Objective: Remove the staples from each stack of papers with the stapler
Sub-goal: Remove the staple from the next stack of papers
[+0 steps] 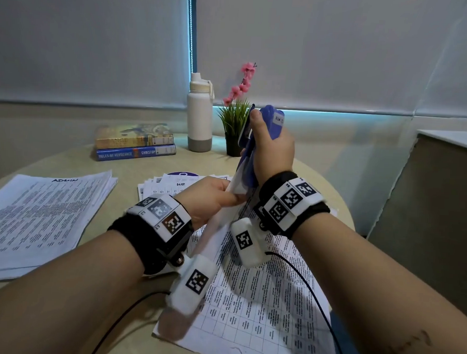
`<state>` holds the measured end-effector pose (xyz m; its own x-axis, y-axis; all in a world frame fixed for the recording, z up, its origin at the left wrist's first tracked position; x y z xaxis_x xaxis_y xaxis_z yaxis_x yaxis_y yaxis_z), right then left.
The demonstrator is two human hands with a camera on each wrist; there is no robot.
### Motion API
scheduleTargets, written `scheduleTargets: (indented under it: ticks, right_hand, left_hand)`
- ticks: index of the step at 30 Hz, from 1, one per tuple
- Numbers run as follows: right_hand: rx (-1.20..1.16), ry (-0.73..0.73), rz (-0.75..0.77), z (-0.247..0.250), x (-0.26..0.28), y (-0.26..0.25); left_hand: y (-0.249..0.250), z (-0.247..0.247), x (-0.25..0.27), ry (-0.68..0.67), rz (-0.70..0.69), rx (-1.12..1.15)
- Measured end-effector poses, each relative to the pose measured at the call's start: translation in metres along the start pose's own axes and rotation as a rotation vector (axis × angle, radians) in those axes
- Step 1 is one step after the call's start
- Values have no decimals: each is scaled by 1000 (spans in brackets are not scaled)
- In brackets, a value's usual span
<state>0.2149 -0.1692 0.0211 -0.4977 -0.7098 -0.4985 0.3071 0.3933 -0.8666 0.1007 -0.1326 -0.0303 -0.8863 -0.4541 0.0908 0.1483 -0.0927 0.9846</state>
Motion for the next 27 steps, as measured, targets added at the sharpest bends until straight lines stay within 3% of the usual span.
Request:
scheduleTargets:
  ticks: [7,11,14,16,18,22,27]
  right_hand:
    - [6,13,30,0,1,-1]
    - [19,-85,-85,12,-2,0]
    - [26,-17,-170,50,-11,2]
    - [153,-26,-293,82,-16,9]
    - [342,-167,-483,108,-20,19]
    - [1177,-597,-761,131,-16,45]
    - [1373,-707,-845,126,-9,73]
  left_hand:
    - [-2,-4,1,-32,-1,-25]
    - [-6,6,3,8,45,-47]
    - [-11,25,11,121,108,-95]
    - [-13,40,20,188,125,-137]
    - [-15,53,29,233,131,-133]
    - [-17,75,46,289,106,-66]
    - [-20,87,60,326,70,-3]
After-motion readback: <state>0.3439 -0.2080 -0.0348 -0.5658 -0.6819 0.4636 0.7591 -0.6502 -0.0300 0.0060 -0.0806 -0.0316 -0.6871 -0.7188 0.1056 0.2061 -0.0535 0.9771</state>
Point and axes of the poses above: each hand's wrist, its own x-axis away from the middle knuckle, its own z-axis out of the back of the hand, y = z × x, the point moved 1 cm from there along -x, towards the middle knuckle, and after that the axes turned 15 degrees about -y, right-handed, at the moved point
